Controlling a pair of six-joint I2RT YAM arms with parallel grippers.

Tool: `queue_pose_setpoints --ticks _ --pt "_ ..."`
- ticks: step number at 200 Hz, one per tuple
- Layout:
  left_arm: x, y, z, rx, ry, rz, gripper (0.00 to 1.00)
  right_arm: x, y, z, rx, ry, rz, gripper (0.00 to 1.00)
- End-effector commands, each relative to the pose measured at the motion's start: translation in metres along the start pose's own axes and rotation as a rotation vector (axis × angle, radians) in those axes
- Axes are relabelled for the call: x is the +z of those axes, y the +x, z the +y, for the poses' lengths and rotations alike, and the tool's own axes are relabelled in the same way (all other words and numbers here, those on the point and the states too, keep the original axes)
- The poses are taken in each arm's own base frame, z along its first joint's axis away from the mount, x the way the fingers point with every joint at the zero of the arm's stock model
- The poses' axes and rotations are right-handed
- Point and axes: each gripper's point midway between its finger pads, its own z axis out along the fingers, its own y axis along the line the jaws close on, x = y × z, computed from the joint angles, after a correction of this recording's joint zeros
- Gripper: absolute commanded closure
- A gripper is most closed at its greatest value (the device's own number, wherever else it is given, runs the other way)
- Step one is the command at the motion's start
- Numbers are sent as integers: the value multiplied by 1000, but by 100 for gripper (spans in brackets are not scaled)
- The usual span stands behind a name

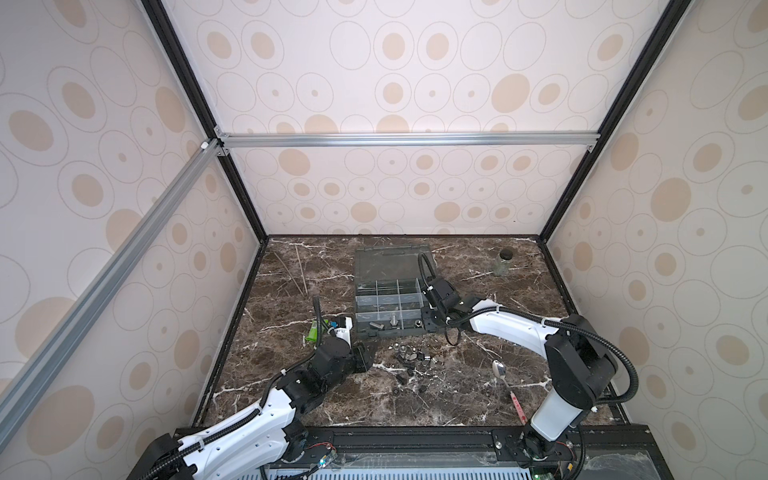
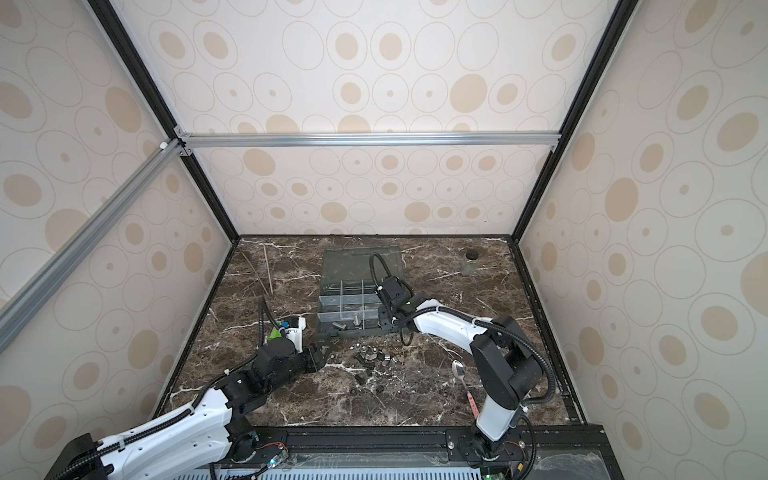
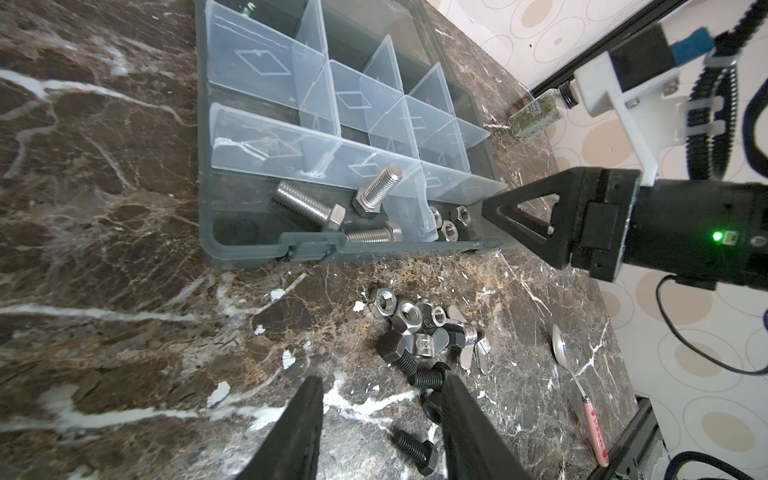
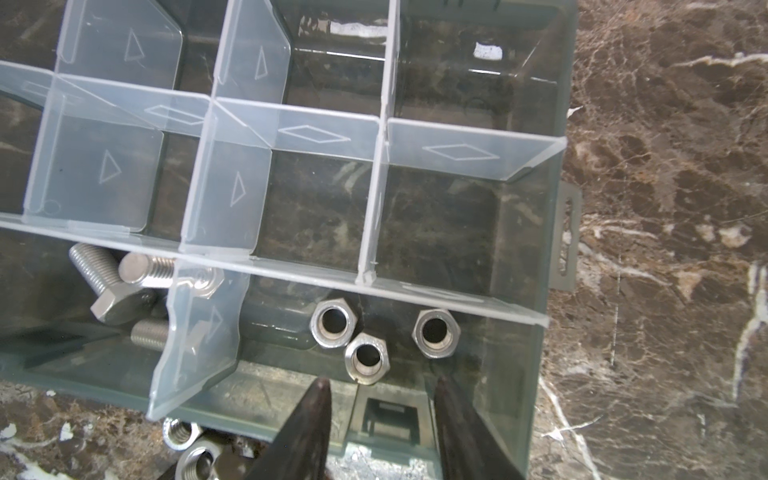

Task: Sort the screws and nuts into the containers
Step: 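Open the right gripper to drop the nut into the nearest compartment, then lower the left gripper onto the nut pile while the right gripper hovers above the box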

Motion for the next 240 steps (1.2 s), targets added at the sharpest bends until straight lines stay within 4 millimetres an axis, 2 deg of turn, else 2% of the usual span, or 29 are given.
queue_pose_setpoints --ticks 1,78,160,240 --pt "-1 -10 -11 -18 32 -24 53 -11 -7 -4 27 6 -31 56" --pt "3 -8 -14 13 26 -3 54 -22 -3 -13 51 19 -53 55" --pt "17 1 -24 87 5 73 56 -31 7 -24 74 40 -64 55" --pt "26 5 -31 137 -23 113 57 -33 17 -34 93 55 -57 55"
